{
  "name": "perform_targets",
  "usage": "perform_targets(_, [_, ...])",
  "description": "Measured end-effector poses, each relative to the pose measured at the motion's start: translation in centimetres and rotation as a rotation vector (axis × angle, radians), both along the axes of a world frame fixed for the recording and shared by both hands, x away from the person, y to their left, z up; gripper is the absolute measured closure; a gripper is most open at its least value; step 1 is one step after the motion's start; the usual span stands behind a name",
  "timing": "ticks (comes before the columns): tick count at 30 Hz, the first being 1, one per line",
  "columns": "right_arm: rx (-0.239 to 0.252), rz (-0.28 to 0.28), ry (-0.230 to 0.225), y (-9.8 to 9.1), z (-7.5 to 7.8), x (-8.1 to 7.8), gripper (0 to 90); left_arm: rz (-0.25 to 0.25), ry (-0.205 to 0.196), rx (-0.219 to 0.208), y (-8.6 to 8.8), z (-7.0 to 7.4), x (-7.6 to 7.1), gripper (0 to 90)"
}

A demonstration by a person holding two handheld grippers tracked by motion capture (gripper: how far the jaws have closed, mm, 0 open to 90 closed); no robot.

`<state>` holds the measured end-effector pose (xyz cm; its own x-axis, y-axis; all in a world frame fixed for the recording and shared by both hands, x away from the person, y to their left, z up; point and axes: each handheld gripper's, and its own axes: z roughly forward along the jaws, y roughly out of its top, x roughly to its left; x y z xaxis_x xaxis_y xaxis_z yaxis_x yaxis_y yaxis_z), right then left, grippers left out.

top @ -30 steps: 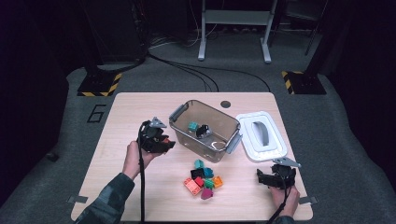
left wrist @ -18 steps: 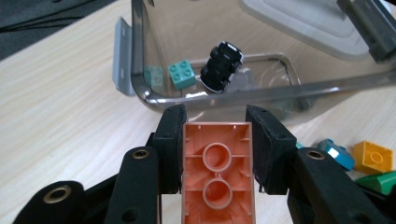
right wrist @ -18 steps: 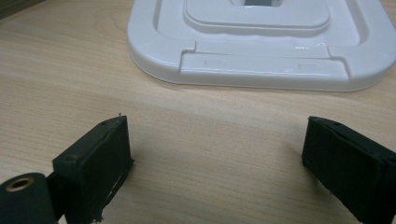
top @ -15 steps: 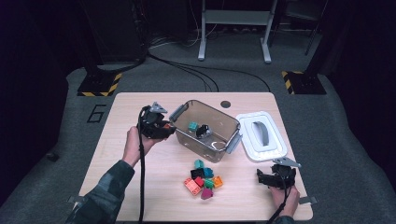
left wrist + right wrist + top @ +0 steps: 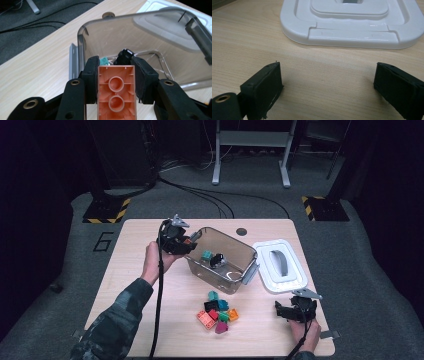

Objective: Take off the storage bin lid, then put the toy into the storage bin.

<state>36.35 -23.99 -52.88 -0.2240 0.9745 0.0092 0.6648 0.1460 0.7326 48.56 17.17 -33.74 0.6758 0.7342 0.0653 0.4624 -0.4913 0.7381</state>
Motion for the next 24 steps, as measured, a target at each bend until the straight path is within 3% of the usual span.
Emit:
perform_targets(6, [0.000,0.000,0.000,0.0,0.0,0.0,7.1,-0.013,-0.022,-0.005,-1.2,-0.2,1.0,59.0])
perform_targets(10, [0.000,0.000,0.000,0.0,0.0,0.0,7.1,0.004,-0.030,-0.022,-1.6,-1.0,1.5,59.0])
perform_targets(19, [0.000,0.000,0.000,0.0,0.0,0.0,7.2,0.013,-0.034,-0.011,-1.6,-2.6,2.2,58.9])
perform_targets(24, [0.000,0.000,0.000,0.0,0.0,0.0,7.2,0.036,-0.038,-0.030,-1.5,-3.4,2.6,58.9])
